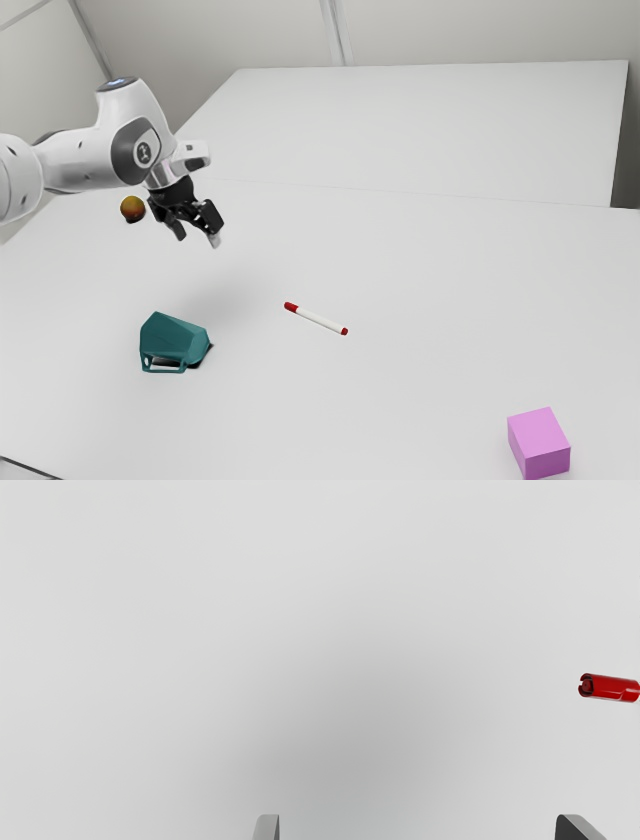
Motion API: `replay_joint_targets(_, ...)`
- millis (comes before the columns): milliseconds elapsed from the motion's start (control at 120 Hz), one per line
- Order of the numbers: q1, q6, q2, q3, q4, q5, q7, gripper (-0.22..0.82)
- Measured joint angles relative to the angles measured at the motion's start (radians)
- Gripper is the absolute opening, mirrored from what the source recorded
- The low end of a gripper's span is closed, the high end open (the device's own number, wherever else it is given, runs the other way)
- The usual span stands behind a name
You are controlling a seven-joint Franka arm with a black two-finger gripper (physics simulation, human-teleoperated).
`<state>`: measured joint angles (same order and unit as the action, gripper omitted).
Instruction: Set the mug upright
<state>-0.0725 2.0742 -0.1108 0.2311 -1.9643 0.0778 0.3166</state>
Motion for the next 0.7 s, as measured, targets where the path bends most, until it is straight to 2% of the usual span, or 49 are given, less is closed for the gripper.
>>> replay_joint_targets(100, 0.01, 0.006, 0.046, 0.016, -0.066, 0.02, 0.005, 0.6)
replay_joint_targets(167, 0.051, 0.008, 0.081, 0.016, -0.115, 0.04, 0.011, 0.6)
replay_joint_targets(267, 0.132, -0.017, 0.082, 0.016, -0.141, 0.146, 0.063, 0.6)
replay_joint_targets(400, 0.23, -0.116, 0.006, 0.019, -0.09, 0.256, 0.157, 0.6)
replay_joint_targets(550, 0.23, -0.252, -0.121, 0.02, 0.017, 0.334, 0.254, 0.6)
replay_joint_targets(700, 0.263, -0.346, -0.156, 0.02, 0.047, 0.367, 0.336, 0.6)
